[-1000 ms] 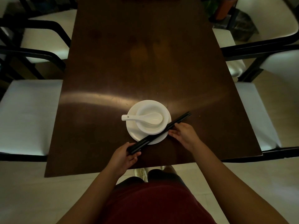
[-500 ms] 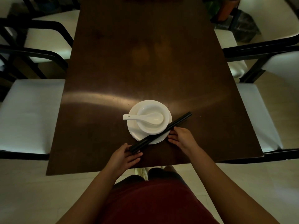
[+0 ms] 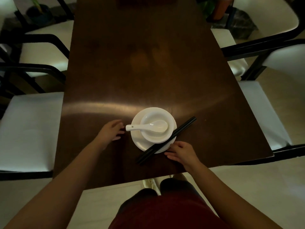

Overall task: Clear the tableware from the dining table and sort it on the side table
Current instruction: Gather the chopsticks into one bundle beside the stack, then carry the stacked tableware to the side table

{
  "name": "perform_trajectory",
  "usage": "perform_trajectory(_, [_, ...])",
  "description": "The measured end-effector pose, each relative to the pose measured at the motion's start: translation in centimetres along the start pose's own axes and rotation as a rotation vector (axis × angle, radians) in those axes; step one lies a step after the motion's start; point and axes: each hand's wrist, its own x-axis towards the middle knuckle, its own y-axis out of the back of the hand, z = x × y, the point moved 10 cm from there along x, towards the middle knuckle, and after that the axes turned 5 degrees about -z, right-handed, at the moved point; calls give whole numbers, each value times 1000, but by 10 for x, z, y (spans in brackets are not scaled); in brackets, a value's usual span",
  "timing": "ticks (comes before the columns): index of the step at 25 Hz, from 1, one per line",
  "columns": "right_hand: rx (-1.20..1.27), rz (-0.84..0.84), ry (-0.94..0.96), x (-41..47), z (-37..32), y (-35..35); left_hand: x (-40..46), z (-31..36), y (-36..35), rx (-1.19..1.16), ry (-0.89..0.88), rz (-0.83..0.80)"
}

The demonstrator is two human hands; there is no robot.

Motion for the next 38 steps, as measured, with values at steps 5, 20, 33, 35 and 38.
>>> perform_trajectory(5, [-2,102,-9,10,0,7,19,13,-41,-34,-53,-120])
perform_trajectory(20, [-161,128,120,22,-54,48,43,14,-69,94,-38,-323])
perform_trajectory(33, [-68,162,183,6,-67,79,31,41,-104,94,-89,-314])
perform_trajectory(35, [-54,176,209,-5,-71,95,25,51,-122,101,-105,-333])
perform_trajectory(38, [-49,215,238,-25,-76,126,13,70,-152,116,-141,-343])
